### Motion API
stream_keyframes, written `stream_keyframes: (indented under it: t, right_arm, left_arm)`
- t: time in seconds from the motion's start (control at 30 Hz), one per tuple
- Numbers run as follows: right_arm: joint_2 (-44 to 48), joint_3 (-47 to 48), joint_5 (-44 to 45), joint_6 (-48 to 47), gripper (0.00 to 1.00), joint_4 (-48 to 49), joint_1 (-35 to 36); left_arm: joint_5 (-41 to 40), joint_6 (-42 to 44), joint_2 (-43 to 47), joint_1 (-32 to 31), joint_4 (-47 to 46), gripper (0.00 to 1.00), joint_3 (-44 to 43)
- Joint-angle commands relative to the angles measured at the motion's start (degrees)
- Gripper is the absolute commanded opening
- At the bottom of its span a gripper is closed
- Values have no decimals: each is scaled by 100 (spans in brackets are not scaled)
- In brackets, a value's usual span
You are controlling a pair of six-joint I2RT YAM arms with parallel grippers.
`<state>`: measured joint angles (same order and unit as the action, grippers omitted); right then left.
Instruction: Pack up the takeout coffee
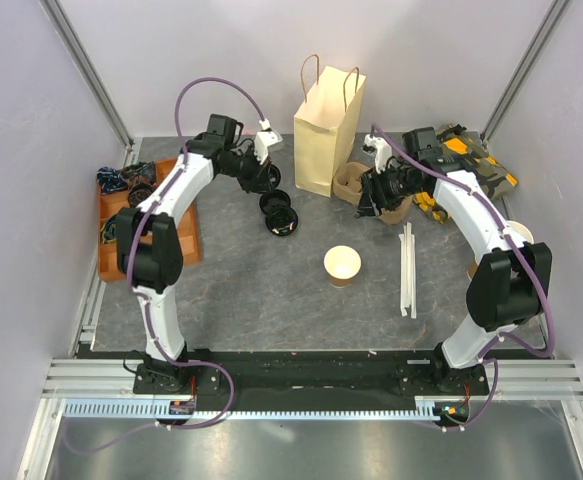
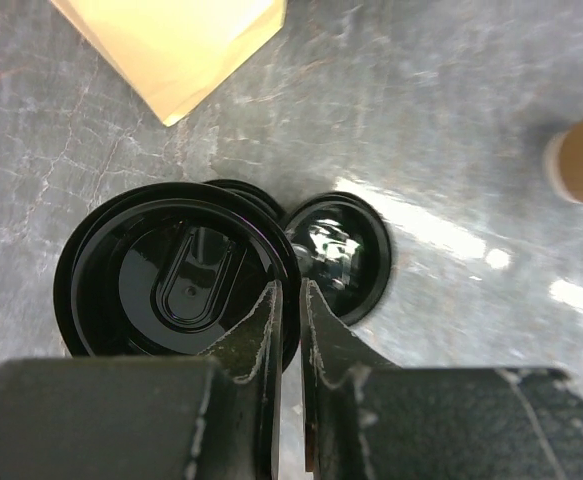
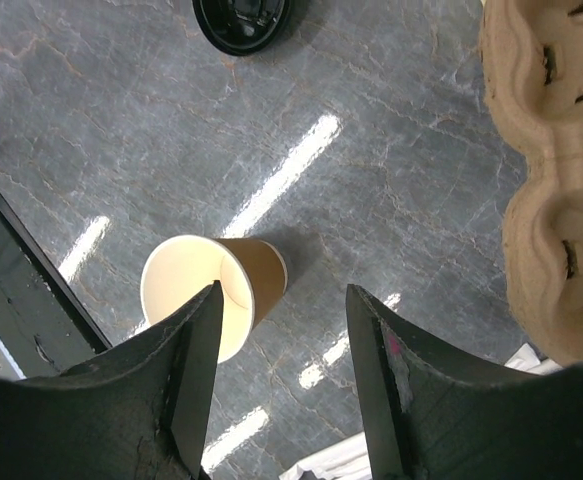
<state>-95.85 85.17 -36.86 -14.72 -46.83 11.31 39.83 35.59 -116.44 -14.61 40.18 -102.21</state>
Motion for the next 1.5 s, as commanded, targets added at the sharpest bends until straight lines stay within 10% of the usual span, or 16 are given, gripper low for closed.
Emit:
stream_keyframes:
  t: [0.0, 0.27, 0.83, 1.47]
  right_arm:
    - [-4, 308, -199, -48, 60, 42, 82]
    - [216, 27, -400, 302, 59, 358, 424]
    - [1033, -1098, -1306, 2412, 78, 1228, 688]
    - [665, -1274, -1394, 2685, 45, 1554, 873]
  left_arm:
    - [481, -176, 1122, 46, -90, 2, 561]
    - [1001, 87, 2861, -331, -212, 2, 2405]
    - [-1786, 809, 4095, -3064, -2216, 2, 4280]
    - [-1909, 906, 3752, -3513, -2313, 2, 4025]
